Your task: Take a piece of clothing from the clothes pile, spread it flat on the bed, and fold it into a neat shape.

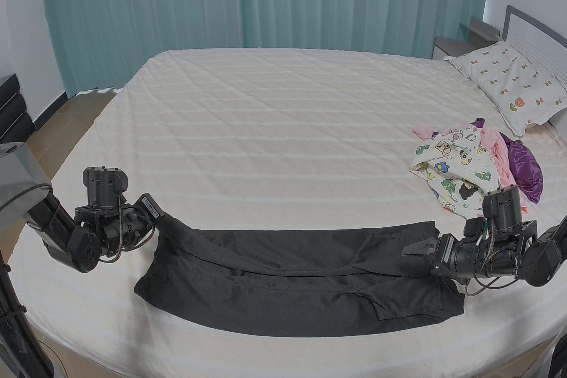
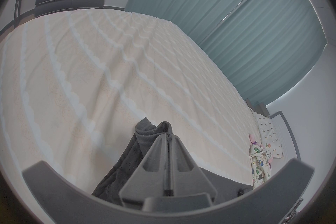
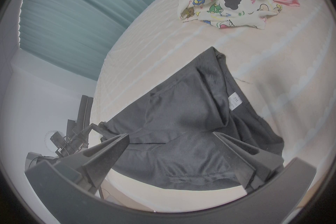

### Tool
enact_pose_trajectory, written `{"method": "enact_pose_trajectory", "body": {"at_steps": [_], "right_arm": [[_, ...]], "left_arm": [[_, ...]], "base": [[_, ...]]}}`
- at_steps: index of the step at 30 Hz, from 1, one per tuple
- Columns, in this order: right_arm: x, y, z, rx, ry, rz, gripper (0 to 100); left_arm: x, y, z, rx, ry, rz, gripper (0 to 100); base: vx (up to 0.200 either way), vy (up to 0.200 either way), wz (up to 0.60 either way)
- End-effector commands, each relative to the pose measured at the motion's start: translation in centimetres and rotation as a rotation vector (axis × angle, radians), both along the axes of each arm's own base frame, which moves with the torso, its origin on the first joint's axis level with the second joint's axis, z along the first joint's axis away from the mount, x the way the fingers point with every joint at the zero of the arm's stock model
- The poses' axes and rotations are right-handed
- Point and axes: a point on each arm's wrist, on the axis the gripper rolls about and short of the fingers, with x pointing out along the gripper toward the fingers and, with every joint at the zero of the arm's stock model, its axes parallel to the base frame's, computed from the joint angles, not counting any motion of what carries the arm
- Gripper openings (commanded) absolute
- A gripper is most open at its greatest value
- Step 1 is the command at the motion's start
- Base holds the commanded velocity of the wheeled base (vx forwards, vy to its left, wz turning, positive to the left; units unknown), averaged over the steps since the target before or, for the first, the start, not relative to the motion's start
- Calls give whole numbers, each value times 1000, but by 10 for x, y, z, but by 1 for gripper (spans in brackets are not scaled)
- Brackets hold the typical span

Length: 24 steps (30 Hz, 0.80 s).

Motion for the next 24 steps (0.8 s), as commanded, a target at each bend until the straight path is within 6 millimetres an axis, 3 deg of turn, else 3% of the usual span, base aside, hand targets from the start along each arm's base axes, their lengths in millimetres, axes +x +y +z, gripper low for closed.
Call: {"method": "enact_pose_trajectory", "body": {"at_steps": [1,12,24], "right_arm": [[-2,6,-3,-4,13,27,100],[12,21,-34,1,133,25,100],[28,25,-36,1,128,-99,100]], "left_arm": [[0,0,0,-1,-1,1,0],[0,0,0,-1,1,1,0],[0,0,-1,-1,2,1,0]], "base": [[0,0,0],[0,0,0],[0,0,0]]}}
